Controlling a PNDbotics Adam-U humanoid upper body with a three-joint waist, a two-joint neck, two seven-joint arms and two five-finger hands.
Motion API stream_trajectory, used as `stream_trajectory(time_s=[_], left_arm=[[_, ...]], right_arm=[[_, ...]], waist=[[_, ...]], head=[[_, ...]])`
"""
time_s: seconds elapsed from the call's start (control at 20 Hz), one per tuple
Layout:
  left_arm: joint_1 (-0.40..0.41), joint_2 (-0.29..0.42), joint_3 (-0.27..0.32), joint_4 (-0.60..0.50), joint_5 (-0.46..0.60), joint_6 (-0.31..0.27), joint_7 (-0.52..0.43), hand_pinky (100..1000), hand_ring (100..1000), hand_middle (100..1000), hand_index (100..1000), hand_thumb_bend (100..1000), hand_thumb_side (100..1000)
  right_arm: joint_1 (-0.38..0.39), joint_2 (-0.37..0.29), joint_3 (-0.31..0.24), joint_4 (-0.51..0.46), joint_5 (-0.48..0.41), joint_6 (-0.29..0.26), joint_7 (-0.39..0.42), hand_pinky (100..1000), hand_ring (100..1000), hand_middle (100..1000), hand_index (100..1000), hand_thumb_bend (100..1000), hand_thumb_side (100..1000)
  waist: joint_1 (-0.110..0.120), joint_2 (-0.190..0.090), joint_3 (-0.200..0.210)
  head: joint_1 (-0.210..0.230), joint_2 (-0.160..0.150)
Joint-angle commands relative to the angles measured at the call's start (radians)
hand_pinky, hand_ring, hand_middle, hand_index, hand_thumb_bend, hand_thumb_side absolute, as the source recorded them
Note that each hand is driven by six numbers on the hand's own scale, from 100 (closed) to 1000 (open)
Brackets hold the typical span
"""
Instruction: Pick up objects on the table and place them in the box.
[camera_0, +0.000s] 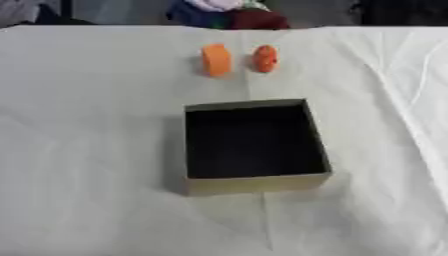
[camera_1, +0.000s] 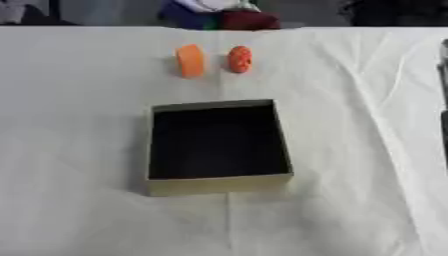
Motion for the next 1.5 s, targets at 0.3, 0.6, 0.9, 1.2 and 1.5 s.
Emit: stream_trajectory(time_s=[0.3, 0.6, 0.9, 1.2, 1.5], left_arm=[[-0.004, 0.020, 0.001, -0.014, 0.003, -0.002, -0.007, 584, 593, 651, 789, 100, 750], [-0.003, 0.024, -0.003, -0.014, 0.005, -0.002, -0.012, 584, 592, 651, 789, 100, 750], [-0.004, 0.027, -0.008, -0.014, 0.008, -0.002, -0.018, 584, 591, 651, 789, 100, 749], [-0.007, 0.030, -0.014, -0.014, 0.013, -0.003, -0.025, 584, 592, 652, 789, 100, 750], [-0.009, 0.032, -0.017, -0.014, 0.016, -0.001, -0.030, 584, 591, 652, 788, 100, 750]], right_arm=[[-0.180, -0.072, 0.055, 0.217, 0.156, -0.023, 0.118, 895, 786, 672, 779, 100, 1000], [-0.334, -0.062, 0.093, 0.471, 0.321, -0.083, 0.208, 881, 801, 690, 779, 100, 1000], [-0.456, -0.006, 0.083, 0.763, 0.539, -0.166, 0.186, 865, 821, 710, 779, 100, 1000], [-0.552, 0.067, 0.022, 1.022, 0.778, -0.197, 0.095, 857, 830, 721, 778, 100, 1000], [-0.608, 0.147, -0.014, 1.184, 0.981, -0.221, 0.030, 853, 857, 758, 786, 100, 1000]], waist=[[0.004, -0.023, 0.009], [0.003, -0.027, 0.011], [0.006, -0.030, 0.016], [0.006, -0.034, 0.018], [0.006, -0.038, 0.020]], head=[[-0.009, 0.009], [-0.018, 0.011], [-0.026, 0.016], [-0.031, 0.018], [-0.038, 0.020]])
